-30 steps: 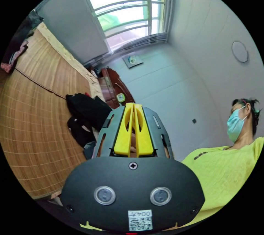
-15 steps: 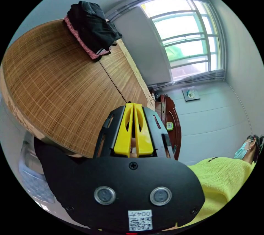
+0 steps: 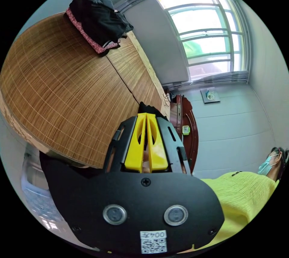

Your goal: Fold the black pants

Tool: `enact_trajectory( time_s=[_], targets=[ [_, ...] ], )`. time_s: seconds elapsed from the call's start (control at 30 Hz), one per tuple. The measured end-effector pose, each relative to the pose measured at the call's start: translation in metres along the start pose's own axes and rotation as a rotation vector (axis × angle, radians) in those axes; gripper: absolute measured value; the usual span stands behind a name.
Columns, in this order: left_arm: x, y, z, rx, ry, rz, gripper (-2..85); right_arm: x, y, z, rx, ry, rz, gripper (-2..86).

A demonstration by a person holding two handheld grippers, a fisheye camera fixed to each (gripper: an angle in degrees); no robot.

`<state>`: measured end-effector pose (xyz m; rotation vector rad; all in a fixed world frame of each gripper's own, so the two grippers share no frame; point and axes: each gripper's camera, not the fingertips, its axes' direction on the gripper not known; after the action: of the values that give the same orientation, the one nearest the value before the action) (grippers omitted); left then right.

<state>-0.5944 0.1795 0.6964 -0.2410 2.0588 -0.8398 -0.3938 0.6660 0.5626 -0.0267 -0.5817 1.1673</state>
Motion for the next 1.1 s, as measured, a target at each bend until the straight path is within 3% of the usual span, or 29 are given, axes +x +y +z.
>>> enact_trajectory(
  time_s=[0.13, 0.33, 0.5, 0.73, 0.87, 0.97, 1.1],
  targets=[
    [0.008, -0.015, 0.032, -0.123, -0.011, 0.062, 6.3, -0.039, 0.035, 0.081, 0.014, -0.370, 0.067, 3.7],
    [0.024, -0.036, 0.083, -0.396, 0.057, 0.144, 15.0, -0.090, 0.045, 0.128, -0.074, -0.618, 0.004, 3.8],
    [0.023, -0.042, 0.120, -0.586, 0.206, 0.100, 20.2, -0.158, 0.059, 0.144, -0.291, -0.567, -0.255, 3.9],
    [0.005, -0.059, 0.133, -0.710, 0.287, 0.007, 22.5, -0.192, 0.095, 0.158, -0.300, -0.530, -0.293, 4.0],
    [0.012, -0.067, 0.142, -0.842, 0.283, 0.113, 22.0, -0.232, 0.129, 0.174, -0.346, -0.426, -0.407, 4.0],
    [0.013, -0.068, 0.147, -0.995, 0.190, 0.243, 18.8, -0.244, 0.150, 0.185, -0.271, -0.359, -0.358, 4.0],
    [0.008, -0.079, 0.125, -1.011, 0.101, 0.393, 11.3, -0.262, 0.185, 0.202, -0.165, -0.304, -0.268, 4.1]
  ],
)
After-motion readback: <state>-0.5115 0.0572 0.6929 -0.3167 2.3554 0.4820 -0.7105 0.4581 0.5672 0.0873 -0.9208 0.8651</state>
